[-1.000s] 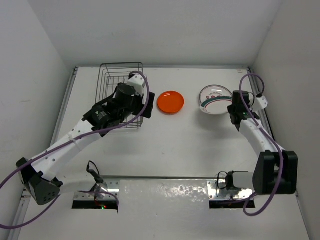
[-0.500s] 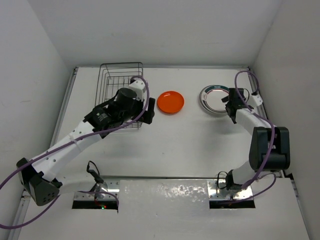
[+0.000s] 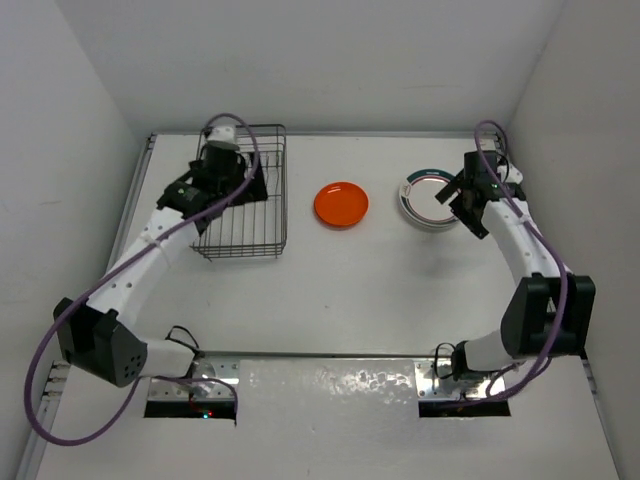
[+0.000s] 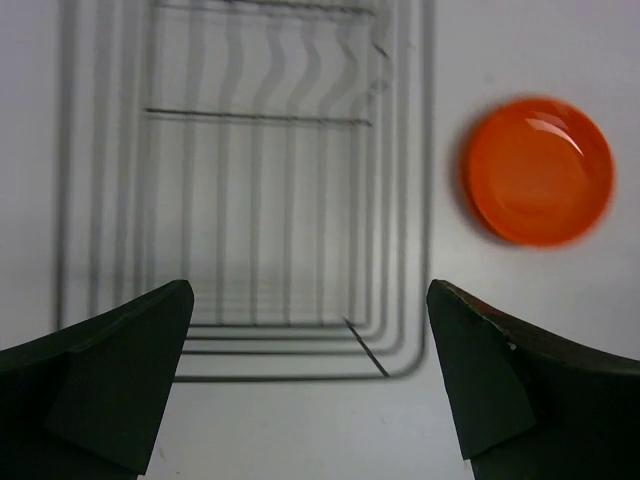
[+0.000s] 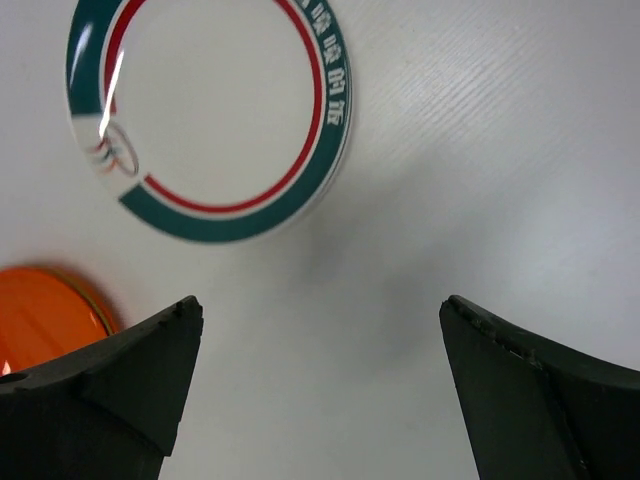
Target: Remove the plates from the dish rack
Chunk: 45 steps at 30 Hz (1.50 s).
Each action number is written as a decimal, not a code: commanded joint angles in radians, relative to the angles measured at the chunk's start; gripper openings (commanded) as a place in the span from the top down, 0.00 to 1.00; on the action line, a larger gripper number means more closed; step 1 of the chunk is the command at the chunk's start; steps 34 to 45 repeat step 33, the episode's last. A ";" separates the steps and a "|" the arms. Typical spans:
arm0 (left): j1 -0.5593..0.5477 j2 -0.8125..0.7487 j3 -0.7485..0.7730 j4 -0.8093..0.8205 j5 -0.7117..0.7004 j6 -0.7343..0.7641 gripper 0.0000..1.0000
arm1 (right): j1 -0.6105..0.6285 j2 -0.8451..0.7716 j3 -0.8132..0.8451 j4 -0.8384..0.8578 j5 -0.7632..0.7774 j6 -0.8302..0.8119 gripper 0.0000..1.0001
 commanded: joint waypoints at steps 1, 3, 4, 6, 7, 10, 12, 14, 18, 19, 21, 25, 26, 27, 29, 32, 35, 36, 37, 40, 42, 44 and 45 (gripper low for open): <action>0.125 0.007 0.106 0.015 -0.128 -0.046 0.00 | 0.061 -0.120 0.094 -0.187 -0.059 -0.291 0.01; 0.137 0.012 0.140 0.008 -0.208 -0.010 0.00 | 0.115 -0.196 0.128 -0.233 -0.007 -0.446 0.01; 0.137 0.009 0.142 0.007 -0.282 -0.004 0.00 | 0.173 -0.224 0.136 -0.290 0.022 -0.482 0.01; 0.141 -0.015 0.130 0.007 -0.321 0.020 0.00 | 0.216 -0.316 0.148 -0.338 0.097 -0.566 0.01; 0.141 -0.032 0.117 0.011 -0.342 0.022 0.00 | 0.236 -0.350 0.145 -0.365 0.115 -0.583 0.01; 0.142 -0.139 0.039 0.042 -0.335 0.010 0.00 | 0.238 -0.469 0.160 -0.428 0.133 -0.673 0.01; 0.141 -0.225 -0.040 0.059 -0.319 -0.021 0.00 | 0.238 -0.515 0.191 -0.464 0.147 -0.732 0.01; 0.141 -0.262 -0.103 0.027 -0.333 -0.058 0.00 | 0.238 -0.592 0.211 -0.482 0.106 -0.778 0.01; 0.141 -0.370 -0.231 0.042 -0.310 -0.055 0.00 | 0.236 -0.718 0.212 -0.523 0.038 -0.816 0.01; 0.141 -0.393 -0.245 0.041 -0.308 -0.053 0.00 | 0.238 -0.736 0.212 -0.536 0.035 -0.816 0.01; 0.137 -0.423 -0.265 0.001 -0.327 -0.053 0.00 | 0.236 -0.772 0.225 -0.566 0.030 -0.832 0.01; 0.113 -0.505 -0.315 -0.035 -0.396 -0.046 0.00 | 0.238 -0.809 0.202 -0.609 0.052 -0.856 0.01; 0.102 -0.525 -0.324 -0.033 -0.403 -0.038 0.00 | 0.238 -0.815 0.193 -0.613 0.061 -0.855 0.01; 0.099 -0.543 -0.335 -0.029 -0.411 -0.033 0.00 | 0.238 -0.819 0.189 -0.616 0.060 -0.853 0.01; 0.091 -0.597 -0.360 -0.012 -0.411 -0.018 0.00 | 0.238 -0.826 0.174 -0.608 0.052 -0.852 0.01; 0.088 -0.632 -0.378 -0.001 -0.408 -0.009 0.00 | 0.238 -0.821 0.160 -0.608 0.055 -0.841 0.01; 0.087 -0.637 -0.381 0.001 -0.404 -0.004 0.00 | 0.238 -0.816 0.159 -0.605 0.052 -0.839 0.01; 0.087 -0.637 -0.381 0.001 -0.404 -0.004 0.00 | 0.238 -0.816 0.159 -0.605 0.052 -0.839 0.01; 0.087 -0.637 -0.381 0.001 -0.404 -0.004 0.00 | 0.238 -0.816 0.159 -0.605 0.052 -0.839 0.01; 0.087 -0.637 -0.381 0.001 -0.404 -0.004 0.00 | 0.238 -0.816 0.159 -0.605 0.052 -0.839 0.01; 0.087 -0.637 -0.381 0.001 -0.404 -0.004 0.00 | 0.238 -0.816 0.159 -0.605 0.052 -0.839 0.01; 0.087 -0.637 -0.381 0.001 -0.404 -0.004 0.00 | 0.238 -0.816 0.159 -0.605 0.052 -0.839 0.01; 0.087 -0.637 -0.381 0.001 -0.404 -0.004 0.00 | 0.238 -0.816 0.159 -0.605 0.052 -0.839 0.01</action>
